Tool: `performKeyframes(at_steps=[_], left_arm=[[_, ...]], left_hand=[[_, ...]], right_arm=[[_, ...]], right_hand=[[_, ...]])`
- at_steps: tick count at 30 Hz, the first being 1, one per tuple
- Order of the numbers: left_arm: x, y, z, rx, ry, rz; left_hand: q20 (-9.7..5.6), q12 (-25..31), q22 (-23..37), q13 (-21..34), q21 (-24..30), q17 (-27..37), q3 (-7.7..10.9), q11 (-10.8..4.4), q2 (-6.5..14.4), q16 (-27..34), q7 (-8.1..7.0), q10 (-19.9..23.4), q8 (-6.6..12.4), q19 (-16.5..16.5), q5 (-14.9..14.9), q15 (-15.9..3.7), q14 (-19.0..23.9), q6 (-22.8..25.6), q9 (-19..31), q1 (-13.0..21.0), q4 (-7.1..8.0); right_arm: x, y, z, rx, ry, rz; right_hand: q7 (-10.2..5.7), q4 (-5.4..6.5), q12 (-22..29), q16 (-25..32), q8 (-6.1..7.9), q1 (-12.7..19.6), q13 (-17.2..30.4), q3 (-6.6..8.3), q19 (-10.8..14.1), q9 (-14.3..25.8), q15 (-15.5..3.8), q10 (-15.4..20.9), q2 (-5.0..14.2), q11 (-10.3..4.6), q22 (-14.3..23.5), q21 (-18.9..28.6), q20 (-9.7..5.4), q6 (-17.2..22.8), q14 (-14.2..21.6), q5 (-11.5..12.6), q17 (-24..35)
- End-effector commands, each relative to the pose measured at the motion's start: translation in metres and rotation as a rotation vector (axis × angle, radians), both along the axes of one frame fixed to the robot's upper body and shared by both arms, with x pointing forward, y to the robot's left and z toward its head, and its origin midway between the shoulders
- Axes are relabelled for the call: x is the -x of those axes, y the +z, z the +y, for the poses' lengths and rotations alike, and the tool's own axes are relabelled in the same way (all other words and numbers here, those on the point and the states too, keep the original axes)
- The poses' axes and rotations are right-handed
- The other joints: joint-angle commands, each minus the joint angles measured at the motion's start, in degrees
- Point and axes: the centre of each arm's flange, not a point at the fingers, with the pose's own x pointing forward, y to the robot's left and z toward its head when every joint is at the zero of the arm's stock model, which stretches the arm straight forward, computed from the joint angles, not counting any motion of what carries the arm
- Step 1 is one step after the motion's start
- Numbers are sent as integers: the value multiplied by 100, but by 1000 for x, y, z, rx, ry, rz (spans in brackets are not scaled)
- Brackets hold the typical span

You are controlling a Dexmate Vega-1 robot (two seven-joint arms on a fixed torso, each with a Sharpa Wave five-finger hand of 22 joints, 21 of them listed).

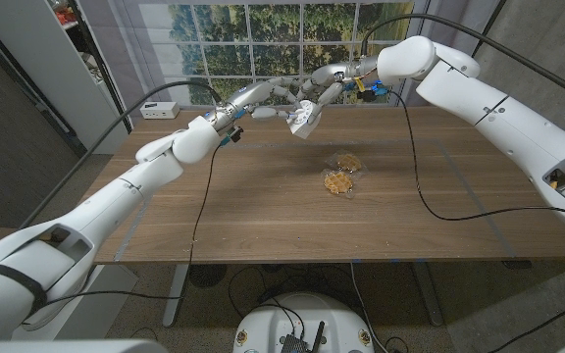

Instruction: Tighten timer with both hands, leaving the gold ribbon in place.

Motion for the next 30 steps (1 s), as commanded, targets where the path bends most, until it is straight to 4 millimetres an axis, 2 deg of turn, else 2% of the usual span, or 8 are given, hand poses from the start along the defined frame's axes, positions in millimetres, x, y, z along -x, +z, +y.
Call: performKeyframes(at_steps=[1, 4, 9, 21, 30], left_arm=[[5, 5, -5, -88, -22, -34], [8, 8, -6, -148, -13, -58], [12, 17, -5, -258, 11, -95], [32, 36, -16, -542, -54, -328], [39, 41, -24, -676, -168, -476]], left_hand=[[-8, 72, 22, 6, 12, 17, -10, -90, 67, 53, 29, 110, 89, 40, 51, -324, 83, 178, 35, 133, -63], [-26, 83, 35, 0, 29, 18, -1, -142, 108, 62, 115, 150, 182, 68, 71, -339, 117, 351, 84, 247, -112], [-51, 95, 54, -4, 59, 25, 50, -206, 195, 71, 167, 199, 268, 106, 90, -379, 147, 467, 154, 441, -194], [-140, 176, 83, 0, 116, 54, 11, -280, 199, 135, 169, 424, 379, 181, 75, -532, 300, 604, 249, 543, -226], [-235, 207, 97, 8, 118, 77, -27, -349, 186, 137, 252, 523, 408, 145, 64, -620, 295, 724, 212, 580, -233]], right_arm=[[0, 0, 3, 8, 9, 0], [0, 0, 3, 11, 8, 0], [1, -1, 1, 13, 6, 5], [1, -2, -3, 13, -2, 11], [0, -3, -2, 14, -5, 21]], right_hand=[[-818, 25, -1, 22, 244, -141, 25, 19, 17, 1178, -18, 44, 213, 11, 21, 16, 0, 1119, 20, 29, 11], [-815, 24, -3, 21, 243, -141, 25, 18, 18, 1180, -23, 42, 212, 18, 20, 16, 3, 1124, 18, 29, 10], [-817, 22, -4, 20, 238, -143, 26, 18, 17, 1180, -28, 44, 211, 23, 20, 16, 2, 1130, 14, 29, 10], [-806, 29, -8, 21, 230, -164, 29, 11, 15, 1185, -24, 45, 213, 19, 20, 16, 4, 1152, 15, 26, 10], [-808, 35, -11, 20, 214, -181, 31, 5, 9, 1187, -26, 44, 213, 27, 20, 15, 0, 1143, 13, 24, 10]])
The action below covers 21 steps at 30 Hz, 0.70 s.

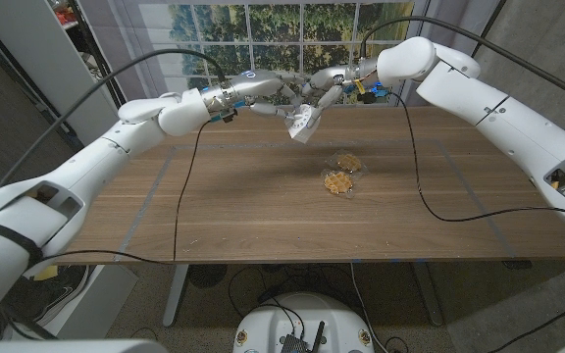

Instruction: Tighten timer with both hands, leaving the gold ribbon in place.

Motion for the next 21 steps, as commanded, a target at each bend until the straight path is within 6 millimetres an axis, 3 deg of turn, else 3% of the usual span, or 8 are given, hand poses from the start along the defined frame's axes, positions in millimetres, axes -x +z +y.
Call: performKeyframes(at_steps=[1, 8, 10, 14, 21], left_arm=[[14, 2, -11, -230, -153, -139], [14, 2, -11, -196, -176, -132], [14, 3, -10, -152, -171, -120], [16, 5, -6, -29, -167, -82], [26, 3, -1, 164, -198, -26]], left_hand=[[-58, 8, 19, -1, 49, 24, -24, -1084, -111, 25, -108, 310, 56, -13, -22, -674, -4, 153, 141, -13, -19], [-116, 5, 26, 5, 52, 43, -31, -1095, -84, 31, -81, 314, 57, -29, -26, -707, -12, 191, 113, 10, -14], [-126, -4, 38, 20, 75, 78, -43, -999, 13, 51, -23, 299, -36, -17, -65, -720, 1, -93, 133, -30, 56], [-134, -16, 54, 61, 136, 87, -115, -823, 76, 48, -298, 260, -289, 33, -176, -683, 48, -943, 277, -117, 158], [-90, -44, 56, 85, 177, 97, -139, -809, 150, 67, -359, 173, -368, 87, -224, -604, 121, -1130, 293, -200, 246]], right_arm=[[-2, -1, -2, -1, -11, 9], [-4, 0, -2, 1, -16, 19], [-5, 0, -2, 1, -17, 20], [-8, -1, -4, -2, -20, 27], [-12, -1, -5, 8, -19, 31]], right_hand=[[-855, 35, -13, 21, 213, -182, 32, 4, 9, 1189, -25, 42, 214, 34, 20, 15, 3, 1111, 14, 24, 10], [-837, 37, -12, 20, 203, -192, 34, 1, 8, 1189, -17, 48, 213, 34, 20, 15, 4, 1109, 11, 23, 10], [-848, 38, -12, 21, 200, -195, 34, 0, 8, 1190, -16, 50, 214, 36, 20, 15, 6, 1111, 13, 22, 10], [-843, 36, -13, 19, 195, -197, 35, 0, 5, 1189, -30, 49, 214, 23, 20, 14, 5, 1113, 7, 22, 10], [-846, 36, -16, 21, 189, -200, 36, 1, -2, 1194, -29, 46, 220, 22, 20, 13, 0, 1116, 10, 24, 10]])
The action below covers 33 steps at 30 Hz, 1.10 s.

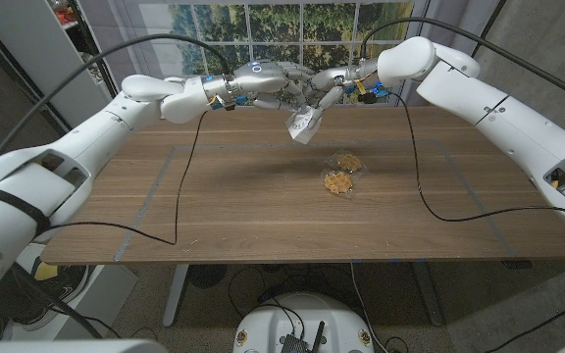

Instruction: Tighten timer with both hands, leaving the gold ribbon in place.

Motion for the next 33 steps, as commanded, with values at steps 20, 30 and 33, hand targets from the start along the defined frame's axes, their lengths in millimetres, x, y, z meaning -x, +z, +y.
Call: performKeyframes(at_steps=[20, 30, 33], left_arm=[[26, -23, 30, 678, -186, 369], [12, -40, 48, 857, -243, 631], [6, -46, 53, 897, -261, 695]], left_hand=[[48, 96, 13, 75, 169, 41, -57, -1139, 113, 165, 51, -182, -135, 279, -213, -777, 357, -243, 36, -331, 295], [155, 70, -27, 19, 197, -51, -107, -911, 59, 128, -112, -94, -752, 317, -461, -655, 577, -1415, -114, -733, 555], [167, 94, -31, -7, 202, -75, -116, -889, 44, 124, -149, 21, -794, 326, -490, -658, 635, -1537, -150, -784, 580]], right_arm=[[-13, 0, -10, 7, -8, 11], [-11, -1, -12, 25, -25, -10], [-12, -2, -12, 24, -28, -9]], right_hand=[[-868, 9, -17, 20, 163, -190, 11, 25, -9, 1206, -33, 29, 233, -13, 20, 12, -5, 1105, 6, 30, 10], [-887, 4, -18, 20, 149, -188, 12, 27, -19, 1212, -37, 33, 236, -43, 21, 10, -5, 1096, 2, 30, 10], [-883, 1, -14, 18, 144, -184, 13, 29, -27, 1214, -45, 44, 237, -57, 21, 8, -16, 1094, -4, 31, 10]])
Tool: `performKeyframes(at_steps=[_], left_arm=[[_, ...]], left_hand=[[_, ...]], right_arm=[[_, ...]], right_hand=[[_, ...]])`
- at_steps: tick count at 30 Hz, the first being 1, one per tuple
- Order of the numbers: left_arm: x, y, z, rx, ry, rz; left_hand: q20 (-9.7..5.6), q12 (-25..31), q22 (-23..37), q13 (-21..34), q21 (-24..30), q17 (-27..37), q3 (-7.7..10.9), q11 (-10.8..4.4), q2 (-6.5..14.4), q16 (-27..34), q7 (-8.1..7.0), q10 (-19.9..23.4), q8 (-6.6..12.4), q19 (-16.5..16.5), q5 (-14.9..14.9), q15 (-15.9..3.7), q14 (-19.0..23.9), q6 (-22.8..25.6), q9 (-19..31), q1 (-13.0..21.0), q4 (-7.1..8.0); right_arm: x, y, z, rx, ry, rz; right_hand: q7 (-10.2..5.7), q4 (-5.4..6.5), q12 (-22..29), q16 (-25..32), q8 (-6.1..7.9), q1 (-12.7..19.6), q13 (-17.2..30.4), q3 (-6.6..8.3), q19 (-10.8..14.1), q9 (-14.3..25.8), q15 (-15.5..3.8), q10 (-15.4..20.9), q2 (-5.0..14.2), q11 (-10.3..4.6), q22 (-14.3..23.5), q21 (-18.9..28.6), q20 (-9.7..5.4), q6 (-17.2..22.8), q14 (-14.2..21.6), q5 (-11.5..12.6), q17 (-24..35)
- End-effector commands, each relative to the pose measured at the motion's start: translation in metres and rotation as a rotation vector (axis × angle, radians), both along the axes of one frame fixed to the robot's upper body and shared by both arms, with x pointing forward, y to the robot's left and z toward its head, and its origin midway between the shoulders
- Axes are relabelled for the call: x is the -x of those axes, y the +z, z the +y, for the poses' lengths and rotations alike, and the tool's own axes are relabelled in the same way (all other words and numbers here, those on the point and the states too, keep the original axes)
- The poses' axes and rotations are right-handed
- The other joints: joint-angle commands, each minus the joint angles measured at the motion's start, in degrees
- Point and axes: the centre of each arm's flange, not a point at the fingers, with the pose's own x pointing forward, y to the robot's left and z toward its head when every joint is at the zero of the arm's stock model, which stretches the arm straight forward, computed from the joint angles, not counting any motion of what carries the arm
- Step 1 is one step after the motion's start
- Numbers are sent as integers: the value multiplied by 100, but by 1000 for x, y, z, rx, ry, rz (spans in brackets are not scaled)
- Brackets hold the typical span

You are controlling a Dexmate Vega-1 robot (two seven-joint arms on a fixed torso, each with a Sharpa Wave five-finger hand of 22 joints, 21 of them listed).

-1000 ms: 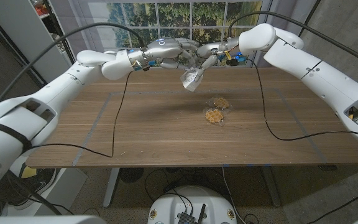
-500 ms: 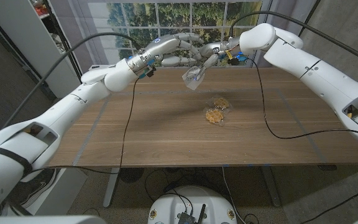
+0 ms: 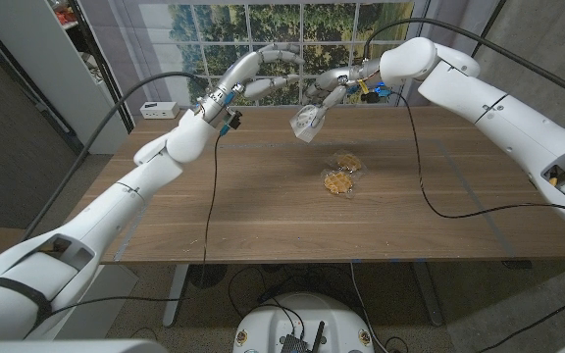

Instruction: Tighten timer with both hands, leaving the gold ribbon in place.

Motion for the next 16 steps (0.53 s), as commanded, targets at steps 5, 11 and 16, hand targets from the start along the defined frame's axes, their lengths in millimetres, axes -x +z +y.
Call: performKeyframes(at_steps=[5, 11, 16], left_arm=[[-25, -23, 30, 225, -148, 340], [-33, -30, 35, 256, -179, 401], [-41, -37, 38, 287, -211, 448]], left_hand=[[27, -58, -7, -75, 23, -61, -121, -26, -202, -103, 37, 15, -59, 30, -115, -484, 1, -206, -113, -258, 114], [64, -139, -22, -144, 17, -100, -229, -13, -336, -109, -16, -49, -124, 46, -171, -322, 131, -551, -220, -400, 129], [50, -139, -25, -157, 21, -110, -239, -27, -358, -113, -28, -22, -109, 64, -177, -361, 157, -561, -240, -401, 115]], right_arm=[[-1, -2, -2, 6, -14, -15], [-3, -2, -6, 2, -27, -17], [-5, -5, -9, 5, -44, -11]], right_hand=[[-894, 0, 9, 19, 138, -155, 15, 29, -32, 1215, -56, 51, 264, -89, 21, 7, -19, 1097, 8, 29, 10], [-891, -6, 10, 9, 136, -148, 17, 32, -40, 1217, -77, 57, 264, -69, 21, 6, -35, 1112, -20, 29, 10], [-897, -11, 11, 10, 130, -142, 17, 34, -44, 1217, -88, 65, 263, -70, 21, 5, -43, 1115, -22, 28, 9]])
